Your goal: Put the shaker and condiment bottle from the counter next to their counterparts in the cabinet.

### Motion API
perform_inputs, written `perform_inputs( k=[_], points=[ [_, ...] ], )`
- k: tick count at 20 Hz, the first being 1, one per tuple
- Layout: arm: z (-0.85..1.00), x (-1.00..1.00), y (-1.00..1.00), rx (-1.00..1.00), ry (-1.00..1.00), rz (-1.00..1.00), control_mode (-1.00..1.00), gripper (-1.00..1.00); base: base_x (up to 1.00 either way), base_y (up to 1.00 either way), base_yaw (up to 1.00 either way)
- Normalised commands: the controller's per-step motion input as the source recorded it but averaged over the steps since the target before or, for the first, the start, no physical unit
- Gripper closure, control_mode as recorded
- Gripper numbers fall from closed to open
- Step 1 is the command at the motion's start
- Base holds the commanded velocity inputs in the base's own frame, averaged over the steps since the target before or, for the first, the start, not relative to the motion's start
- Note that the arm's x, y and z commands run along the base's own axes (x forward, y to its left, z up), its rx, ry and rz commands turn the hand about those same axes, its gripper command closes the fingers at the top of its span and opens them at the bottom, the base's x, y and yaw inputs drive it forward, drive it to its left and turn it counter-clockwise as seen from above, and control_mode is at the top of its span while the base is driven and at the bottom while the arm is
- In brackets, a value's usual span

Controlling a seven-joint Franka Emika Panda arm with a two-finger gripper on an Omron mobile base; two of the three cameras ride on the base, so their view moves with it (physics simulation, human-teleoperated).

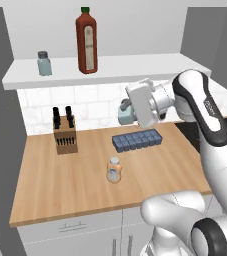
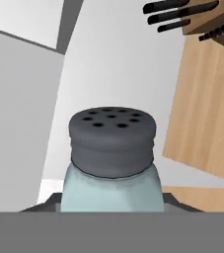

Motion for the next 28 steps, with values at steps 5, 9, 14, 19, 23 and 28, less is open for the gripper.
perform_inputs(
  k=[5,9,14,19,23,28],
  points=[
    [0.76,-0.39,0.48,0.0,0.07,-0.09,-1.0,1.0,0.0,0.0,0.0],
    [0.94,-0.09,0.32,-0.15,-0.03,-0.13,-1.0,1.0,0.0,0.0,0.0],
    [0.6,0.4,0.02,-0.36,-0.31,-0.08,-1.0,1.0,0.0,0.0,0.0],
    [-0.05,0.28,0.23,-0.23,-0.13,0.01,-1.0,1.0,0.0,0.0,0.0],
    [-0.02,0.01,0.28,-0.03,-0.33,-0.01,-1.0,1.0,0.0,0.0,0.0],
    [-0.01,0.1,0.0,-0.09,-0.61,-0.06,-1.0,1.0,0.0,0.0,0.0]
  ],
)
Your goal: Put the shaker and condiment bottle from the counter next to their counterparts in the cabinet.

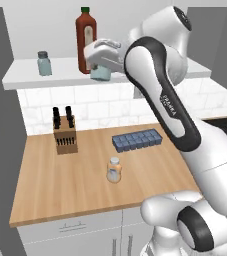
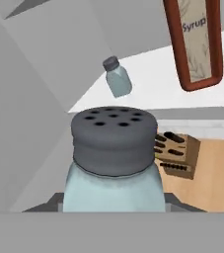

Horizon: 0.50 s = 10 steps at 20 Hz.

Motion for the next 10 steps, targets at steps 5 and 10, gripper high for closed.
perform_inputs(
  k=[5,10],
  points=[
    [-0.11,0.35,0.08,-0.04,-0.26,-0.01,-1.0,1.0,0.0,0.0,0.0],
    [-0.07,0.22,0.29,-0.03,-0.02,0.0,-1.0,1.0,0.0,0.0,0.0]
  ],
)
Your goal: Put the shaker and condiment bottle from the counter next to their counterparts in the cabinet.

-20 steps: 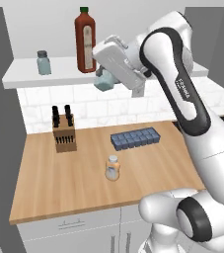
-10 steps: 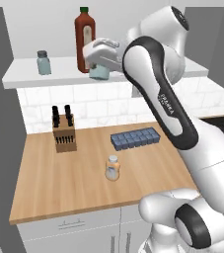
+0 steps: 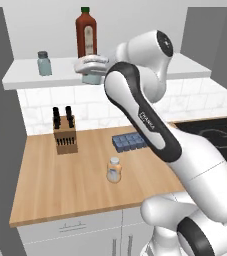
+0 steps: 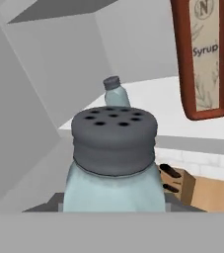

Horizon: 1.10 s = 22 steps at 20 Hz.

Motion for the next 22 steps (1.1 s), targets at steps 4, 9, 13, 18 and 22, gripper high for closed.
perform_inputs(
  k=[4,9,13,18,22],
  points=[
    [0.04,0.36,0.33,-0.11,-0.14,-0.07,-1.0,1.0,0.0,0.0,0.0],
    [0.01,0.24,0.15,-0.1,-0.12,-0.07,-1.0,1.0,0.0,0.0,0.0],
    [0.0,0.13,0.0,-0.02,-0.08,-0.06,-1.0,1.0,0.0,0.0,0.0],
    [-0.02,0.08,0.0,0.0,-0.06,-0.06,-1.0,1.0,0.0,0.0,0.0],
    [-0.11,0.31,0.03,0.0,0.0,-0.03,-1.0,1.0,0.0,0.0,0.0]
  ],
)
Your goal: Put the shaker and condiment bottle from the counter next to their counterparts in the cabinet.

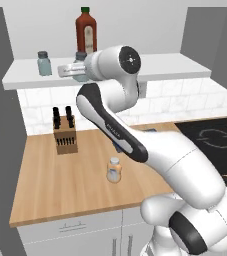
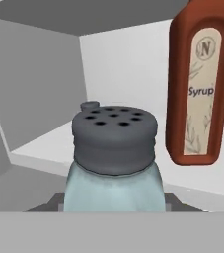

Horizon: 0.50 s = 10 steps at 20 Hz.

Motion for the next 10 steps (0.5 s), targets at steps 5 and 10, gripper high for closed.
perform_inputs(
  k=[5,10],
  points=[
    [-0.03,0.32,0.03,0.0,0.0,-0.02,-1.0,1.0,0.0,0.0,0.0],
    [-0.05,0.1,0.23,-0.01,-0.04,0.0,-1.0,1.0,0.0,0.0,0.0]
  ],
)
